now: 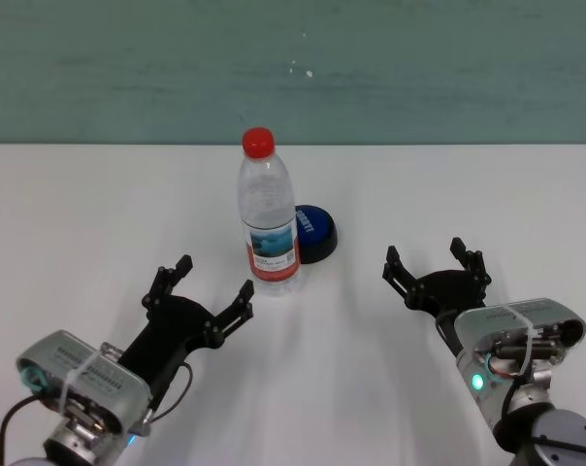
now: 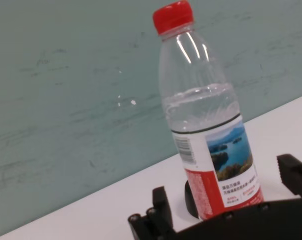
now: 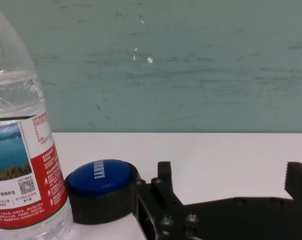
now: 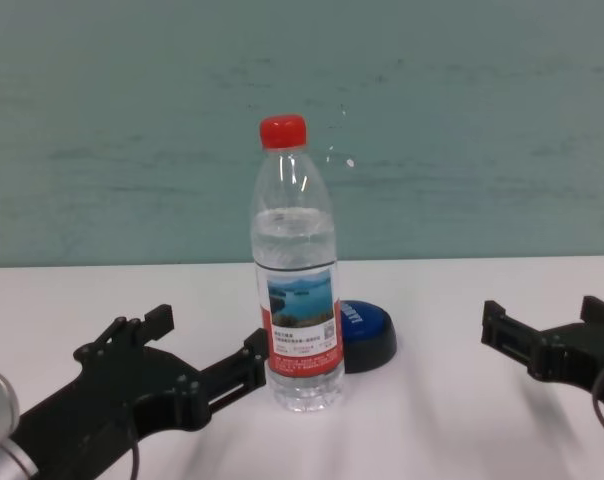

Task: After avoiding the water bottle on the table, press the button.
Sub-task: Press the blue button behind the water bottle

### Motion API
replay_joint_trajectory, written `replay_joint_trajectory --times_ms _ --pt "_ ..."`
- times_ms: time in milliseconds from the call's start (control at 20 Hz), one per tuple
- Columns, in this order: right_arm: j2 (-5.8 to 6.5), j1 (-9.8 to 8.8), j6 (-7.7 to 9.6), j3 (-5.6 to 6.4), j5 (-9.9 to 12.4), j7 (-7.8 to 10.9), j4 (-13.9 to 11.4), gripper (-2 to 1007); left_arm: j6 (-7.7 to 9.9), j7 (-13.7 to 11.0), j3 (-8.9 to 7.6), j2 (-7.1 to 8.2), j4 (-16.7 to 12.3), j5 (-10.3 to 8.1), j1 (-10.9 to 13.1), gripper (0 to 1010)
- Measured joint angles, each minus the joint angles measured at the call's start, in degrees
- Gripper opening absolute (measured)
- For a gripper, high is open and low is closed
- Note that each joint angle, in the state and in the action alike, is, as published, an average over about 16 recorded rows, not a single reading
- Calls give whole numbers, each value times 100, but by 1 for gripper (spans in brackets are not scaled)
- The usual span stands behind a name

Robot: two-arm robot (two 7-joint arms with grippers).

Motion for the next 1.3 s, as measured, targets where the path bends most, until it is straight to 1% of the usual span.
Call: replay_joint_trajectory --times_ms 350,500,650,850,1000,1150,1300 --pt "4 -6 -5 -2 -7 22 -14 1004 -6 -7 2 2 4 -7 -1 1000" --pt "27 -30 -6 0 -30 85 -80 1004 -7 -8 2 3 4 -9 -1 1000" --pt "67 -66 14 22 -42 187 -194 1004 -9 -10 2 3 4 -10 -1 1000" --pt "158 -130 92 86 -27 402 -433 1004 -10 -11 2 3 4 -12 -1 1000" --pt "251 -194 185 145 -2 618 -663 1004 -10 -11 2 3 4 -12 -1 1000" --pt "358 -266 317 211 48 853 -918 1004 -10 -11 2 3 4 -12 -1 1000" --pt "466 -338 488 277 134 1079 -1156 1004 -9 -11 2 3 4 -11 -1 1000"
